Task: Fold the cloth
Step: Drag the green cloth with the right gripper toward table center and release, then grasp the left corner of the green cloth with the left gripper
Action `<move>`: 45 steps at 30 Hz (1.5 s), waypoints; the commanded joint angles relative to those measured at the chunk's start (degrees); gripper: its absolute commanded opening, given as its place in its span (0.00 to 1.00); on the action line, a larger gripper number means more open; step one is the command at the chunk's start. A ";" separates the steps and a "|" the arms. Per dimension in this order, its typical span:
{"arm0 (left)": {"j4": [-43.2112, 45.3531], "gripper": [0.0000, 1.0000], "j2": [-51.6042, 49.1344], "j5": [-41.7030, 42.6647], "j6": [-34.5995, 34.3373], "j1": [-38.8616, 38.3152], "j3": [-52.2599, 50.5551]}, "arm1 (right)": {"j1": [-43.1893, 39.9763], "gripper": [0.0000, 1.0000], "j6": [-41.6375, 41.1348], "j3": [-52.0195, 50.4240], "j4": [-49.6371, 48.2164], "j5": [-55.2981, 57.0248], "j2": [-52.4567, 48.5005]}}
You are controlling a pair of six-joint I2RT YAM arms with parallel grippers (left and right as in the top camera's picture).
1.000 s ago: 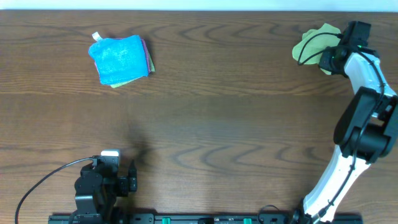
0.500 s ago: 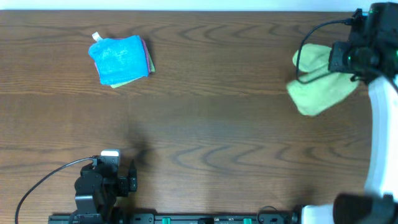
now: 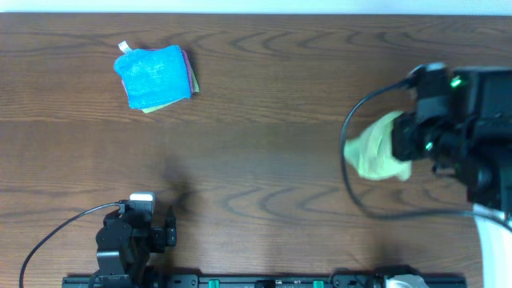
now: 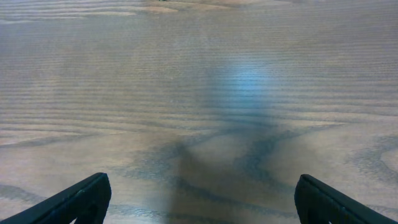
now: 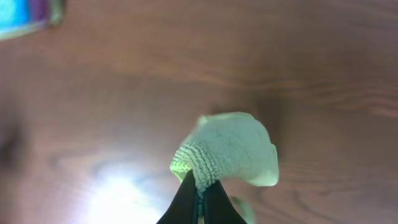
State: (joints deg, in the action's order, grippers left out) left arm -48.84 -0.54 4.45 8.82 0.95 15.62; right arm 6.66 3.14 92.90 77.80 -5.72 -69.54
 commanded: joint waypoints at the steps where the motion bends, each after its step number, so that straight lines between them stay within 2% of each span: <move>1: -2.10 0.95 0.33 -0.59 0.17 -0.24 -2.36 | 6.49 0.01 -2.12 -0.63 0.50 -0.96 1.75; 9: -2.10 0.95 0.33 -0.59 0.17 -0.24 -2.36 | 22.43 0.01 -9.73 -0.63 -4.22 -1.73 -1.55; 16: -2.10 0.95 0.33 -0.59 0.17 -0.24 -2.36 | 33.73 0.01 -12.96 -0.63 -15.39 -4.09 -10.23; 18: -2.10 0.95 0.33 -0.59 0.17 -0.24 -2.36 | 33.77 0.01 -12.44 -0.63 -19.96 -7.87 -14.32; 20: -2.12 0.96 0.33 -0.59 0.17 -0.24 -2.36 | 33.07 0.01 -12.07 -0.63 -20.81 -6.62 -17.44; 24: -2.10 0.95 0.33 -0.59 0.17 -0.24 -2.36 | 28.30 0.01 -12.09 -0.66 -19.02 4.63 -22.10; 27: -2.10 0.95 0.33 -0.59 0.17 -0.24 -2.36 | 20.63 0.01 -14.95 -0.68 -19.74 20.24 -23.17; 28: -2.10 0.96 0.33 -0.59 0.17 -0.24 -2.36 | 17.66 0.04 -15.39 -0.68 -20.41 22.99 -23.21; 29: -2.10 0.95 0.33 -0.59 0.17 -0.24 -2.36 | 13.77 0.20 -15.32 -0.68 -21.18 24.00 -23.21; 30: -2.10 0.95 0.33 -0.59 0.17 -0.24 -2.36 | 10.86 0.51 -15.37 -0.68 -21.38 23.80 -23.21; 31: -2.10 0.96 0.33 -0.59 0.17 -0.24 -2.36 | 7.50 0.64 -15.34 -0.68 -21.22 22.47 -23.21; 32: -2.10 0.96 0.33 -0.59 0.17 -0.24 -2.36 | 4.94 0.71 -15.34 -0.68 -20.68 20.44 -23.21; 34: -2.10 0.95 0.33 -0.59 0.17 -0.24 -2.34 | 1.68 0.99 -15.32 -0.68 -19.32 16.24 -23.15; 40: -1.77 0.95 0.33 0.13 0.13 -0.24 -2.36 | -0.22 0.99 -15.39 -0.68 -15.39 13.27 -23.08; 42: -0.09 0.95 0.33 2.08 -0.09 -0.24 -2.36 | -0.39 0.99 -15.32 -0.90 -14.25 7.32 -23.10; 45: 3.39 0.95 0.33 8.26 -4.28 -0.24 -2.36 | -1.46 0.98 -15.34 -2.14 -15.15 0.68 -23.10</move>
State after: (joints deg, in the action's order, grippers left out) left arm -46.52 -0.54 7.14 7.77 0.95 14.33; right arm 6.04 -11.40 91.98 63.00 2.55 -93.60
